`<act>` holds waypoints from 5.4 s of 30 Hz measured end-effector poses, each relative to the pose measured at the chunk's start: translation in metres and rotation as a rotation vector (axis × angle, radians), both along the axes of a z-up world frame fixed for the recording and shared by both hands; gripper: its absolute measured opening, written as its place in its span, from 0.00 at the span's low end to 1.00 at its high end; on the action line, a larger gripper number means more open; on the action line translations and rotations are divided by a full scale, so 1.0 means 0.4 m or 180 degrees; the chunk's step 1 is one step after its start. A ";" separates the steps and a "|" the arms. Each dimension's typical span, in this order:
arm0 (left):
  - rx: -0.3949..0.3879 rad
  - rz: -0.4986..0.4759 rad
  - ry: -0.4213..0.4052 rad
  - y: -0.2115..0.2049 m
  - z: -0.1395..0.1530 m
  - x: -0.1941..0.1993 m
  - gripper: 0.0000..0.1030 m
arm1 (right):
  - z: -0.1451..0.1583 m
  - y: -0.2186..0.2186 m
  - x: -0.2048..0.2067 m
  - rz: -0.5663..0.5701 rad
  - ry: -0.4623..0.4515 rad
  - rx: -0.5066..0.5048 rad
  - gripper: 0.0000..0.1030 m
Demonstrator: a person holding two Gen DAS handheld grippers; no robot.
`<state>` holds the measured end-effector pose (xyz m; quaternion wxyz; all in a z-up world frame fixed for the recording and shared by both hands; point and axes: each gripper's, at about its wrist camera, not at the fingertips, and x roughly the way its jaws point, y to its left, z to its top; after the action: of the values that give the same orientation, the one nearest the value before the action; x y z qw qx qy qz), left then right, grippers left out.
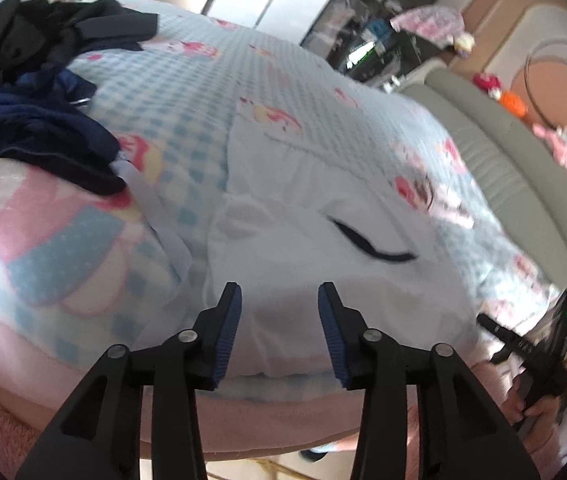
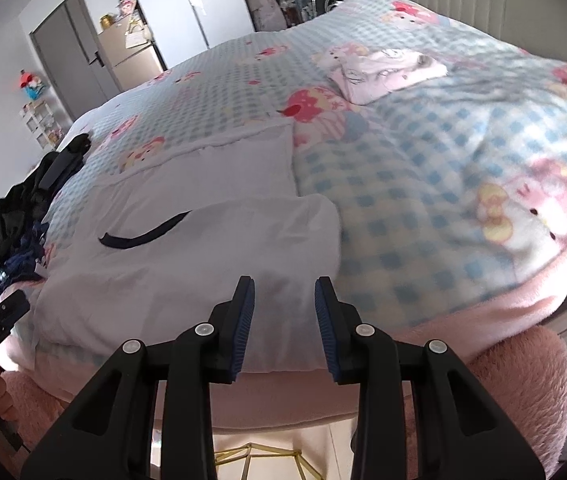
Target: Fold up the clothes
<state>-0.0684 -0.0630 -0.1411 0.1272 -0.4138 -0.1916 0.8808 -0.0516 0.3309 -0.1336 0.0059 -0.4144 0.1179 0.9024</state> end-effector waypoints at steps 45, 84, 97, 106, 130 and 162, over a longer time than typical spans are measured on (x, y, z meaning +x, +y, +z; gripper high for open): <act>-0.0730 -0.0132 -0.0088 0.044 0.008 -0.006 0.49 | -0.039 -0.020 -0.066 0.0260 -0.0132 0.0260 0.38; -0.1037 -0.0143 -0.0058 0.115 -0.017 -0.060 0.58 | -0.078 -0.005 -0.024 0.0148 -0.0238 0.0379 0.46; -0.1090 -0.0539 0.0059 0.201 -0.015 0.010 0.56 | -0.067 -0.078 0.010 0.0487 -0.0144 0.0240 0.46; -0.0889 0.0016 -0.0151 0.059 -0.023 0.022 0.56 | -0.075 0.034 0.046 -0.0044 -0.0210 0.0215 0.44; -0.1173 -0.1182 -0.0133 0.553 -0.060 -0.036 0.57 | -0.116 0.150 0.043 -0.0348 -0.0332 -0.0216 0.46; -0.0790 -0.0034 -0.0241 0.093 -0.057 0.016 0.57 | -0.126 -0.033 0.019 0.0122 -0.0220 0.0813 0.48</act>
<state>-0.0618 -0.0258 -0.1639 0.0723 -0.4603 -0.0836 0.8808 -0.0440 0.3179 -0.1840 0.0454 -0.4433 -0.0062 0.8952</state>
